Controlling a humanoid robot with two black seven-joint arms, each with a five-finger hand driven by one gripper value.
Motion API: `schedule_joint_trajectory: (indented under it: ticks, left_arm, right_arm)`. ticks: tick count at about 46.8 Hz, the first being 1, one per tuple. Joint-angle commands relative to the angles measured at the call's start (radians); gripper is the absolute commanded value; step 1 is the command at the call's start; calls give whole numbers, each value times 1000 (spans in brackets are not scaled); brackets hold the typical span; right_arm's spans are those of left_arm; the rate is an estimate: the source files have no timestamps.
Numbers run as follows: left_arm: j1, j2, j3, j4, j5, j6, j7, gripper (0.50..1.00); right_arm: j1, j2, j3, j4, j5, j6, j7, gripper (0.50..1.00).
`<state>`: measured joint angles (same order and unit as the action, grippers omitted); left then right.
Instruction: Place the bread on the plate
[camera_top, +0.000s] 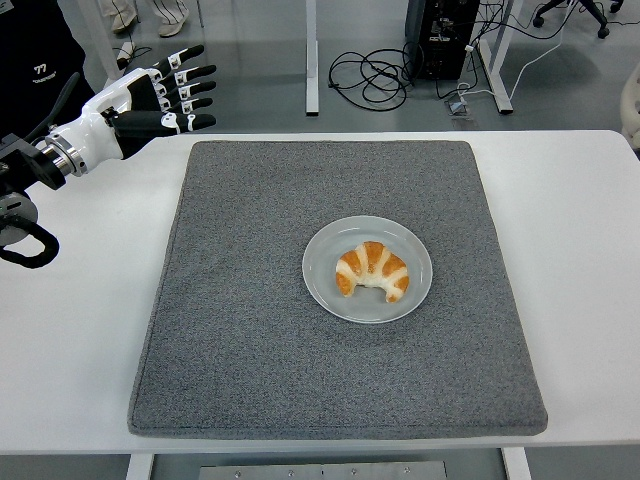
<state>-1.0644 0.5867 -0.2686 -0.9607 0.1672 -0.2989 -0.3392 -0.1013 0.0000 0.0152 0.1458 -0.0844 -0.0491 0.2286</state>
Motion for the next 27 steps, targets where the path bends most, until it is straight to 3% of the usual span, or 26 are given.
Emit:
schedule_joint_trajectory:
  ticks: [1,27]
  left_arm:
    - [3,-7,2,8,0,0,0,974]
    - [67,-59,-64,53,2,-3,-9,974]
  right_arm:
    - [0,0,0,0,0,0,0,1000]
    - [0,0,-3,-2,0,0,2,1000]
